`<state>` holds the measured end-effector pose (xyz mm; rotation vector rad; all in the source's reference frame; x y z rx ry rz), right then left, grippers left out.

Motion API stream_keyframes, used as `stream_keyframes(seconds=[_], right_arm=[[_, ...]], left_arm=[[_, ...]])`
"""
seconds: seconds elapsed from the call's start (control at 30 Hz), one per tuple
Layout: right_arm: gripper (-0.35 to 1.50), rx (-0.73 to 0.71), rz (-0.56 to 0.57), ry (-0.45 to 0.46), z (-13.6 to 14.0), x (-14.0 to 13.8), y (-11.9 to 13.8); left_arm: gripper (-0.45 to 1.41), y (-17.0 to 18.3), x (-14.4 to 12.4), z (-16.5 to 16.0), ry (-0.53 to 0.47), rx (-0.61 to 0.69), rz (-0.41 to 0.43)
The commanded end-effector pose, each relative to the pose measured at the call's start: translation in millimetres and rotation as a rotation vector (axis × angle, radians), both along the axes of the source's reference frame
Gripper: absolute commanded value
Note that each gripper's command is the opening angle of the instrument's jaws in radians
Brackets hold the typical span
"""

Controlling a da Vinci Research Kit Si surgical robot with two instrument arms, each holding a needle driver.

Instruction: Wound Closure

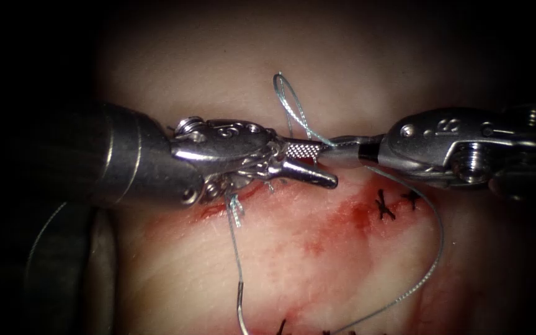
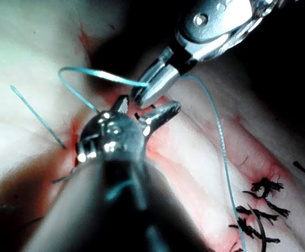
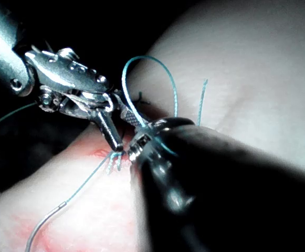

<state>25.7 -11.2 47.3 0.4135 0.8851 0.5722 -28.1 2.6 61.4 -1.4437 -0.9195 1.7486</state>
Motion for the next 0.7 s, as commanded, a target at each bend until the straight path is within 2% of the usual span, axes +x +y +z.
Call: stream_keyframes(seconds=[0.03,0.17,0.3,0.47,0.57,0.7], right_arm=[[-0.35,0.015,0.02,0.013,0.3,0.9,0.1],[-0.35,0.047,0.047,0.019,0.4,0.5,0.1],[-0.35,0.046,0.046,0.019,0.9,-0.3,0.3],[-0.35,0.046,0.047,0.018,1.3,-0.9,0.7],[-0.35,0.048,0.05,0.017,1.4,-0.8,0.4],[-0.35,0.048,0.053,0.016,1.2,-0.2,0.3]], left_arm=[[0.76,0.1,-0.3,0.4,-0.009,0.001,-0.01],[0.86,0.6,0.7,-0.5,-0.025,0.01,-0.02],[1.08,0.7,1.6,-1.2,-0.032,0.011,-0.012],[1.11,0.8,1.5,-1.3,-0.042,0.029,-0.027],[1.04,1.1,1.2,-1.4,-0.078,0.042,-0.063],[0.69,1.3,0.5,-1.2,-0.109,0.041,-0.092]])
